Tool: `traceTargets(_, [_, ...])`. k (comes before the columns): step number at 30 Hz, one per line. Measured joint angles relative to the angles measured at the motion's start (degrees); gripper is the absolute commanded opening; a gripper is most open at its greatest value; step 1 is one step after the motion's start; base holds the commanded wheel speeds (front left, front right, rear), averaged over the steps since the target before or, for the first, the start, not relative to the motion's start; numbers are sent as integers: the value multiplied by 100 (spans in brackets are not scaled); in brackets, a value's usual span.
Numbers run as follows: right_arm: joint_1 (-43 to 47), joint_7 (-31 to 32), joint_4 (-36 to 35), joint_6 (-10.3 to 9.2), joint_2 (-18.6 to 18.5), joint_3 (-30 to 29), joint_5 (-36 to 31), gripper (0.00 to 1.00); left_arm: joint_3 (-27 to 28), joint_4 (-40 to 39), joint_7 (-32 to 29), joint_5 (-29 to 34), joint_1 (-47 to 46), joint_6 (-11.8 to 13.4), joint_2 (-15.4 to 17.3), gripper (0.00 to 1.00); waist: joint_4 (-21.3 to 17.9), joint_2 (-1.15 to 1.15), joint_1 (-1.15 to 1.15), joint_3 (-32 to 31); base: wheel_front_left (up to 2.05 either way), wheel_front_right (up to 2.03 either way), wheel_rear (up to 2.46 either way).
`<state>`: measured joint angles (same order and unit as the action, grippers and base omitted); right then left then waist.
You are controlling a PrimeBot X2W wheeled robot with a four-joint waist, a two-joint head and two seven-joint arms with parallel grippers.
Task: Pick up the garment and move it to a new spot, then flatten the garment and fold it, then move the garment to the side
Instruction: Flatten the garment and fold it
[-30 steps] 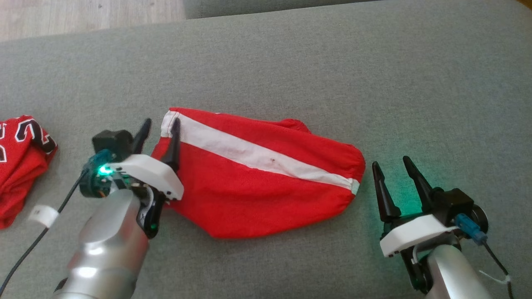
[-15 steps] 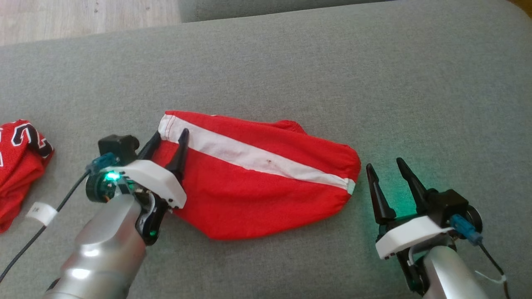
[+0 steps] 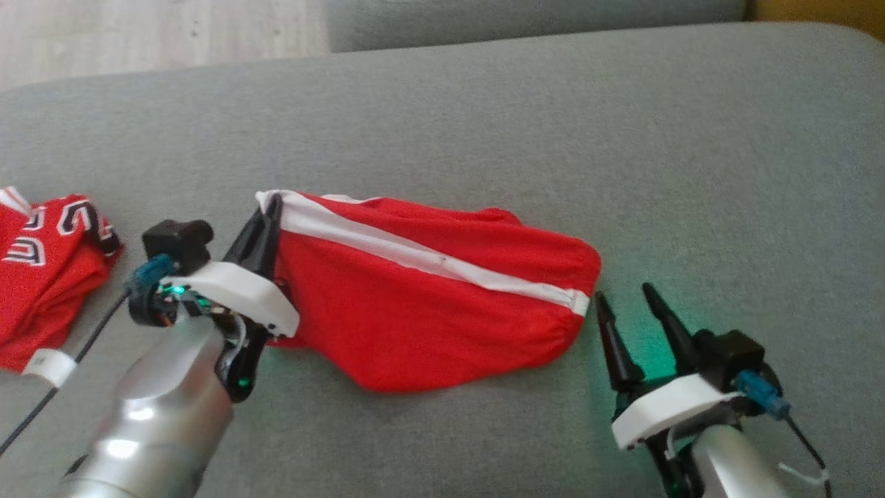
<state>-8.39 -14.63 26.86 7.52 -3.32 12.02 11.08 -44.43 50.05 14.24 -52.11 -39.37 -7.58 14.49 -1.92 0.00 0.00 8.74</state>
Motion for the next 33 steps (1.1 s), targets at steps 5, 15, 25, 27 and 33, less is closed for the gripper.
traceTargets(5, [170,0,46,0,-7,408,470,100,349,-278,5,172,282,0,179,0,244,0,0,-169,0,0,0])
traceTargets(15, [97,0,244,0,-90,1076,1792,100,733,-644,4,441,1224,0,191,0,631,0,-1,-321,0,0,0])
traceTargets(25, [-683,0,721,0,-372,1918,2524,100,921,-727,4,626,1222,0,169,0,688,0,0,-212,0,0,0])
traceTargets(27, [-757,0,744,0,-416,2051,2609,100,932,-727,4,635,1222,0,160,0,692,0,0,-195,0,0,0])
traceTargets(33, [-778,0,827,0,-504,2431,2838,52,1020,-728,4,687,1222,0,136,0,694,0,0,-158,0,0,0])
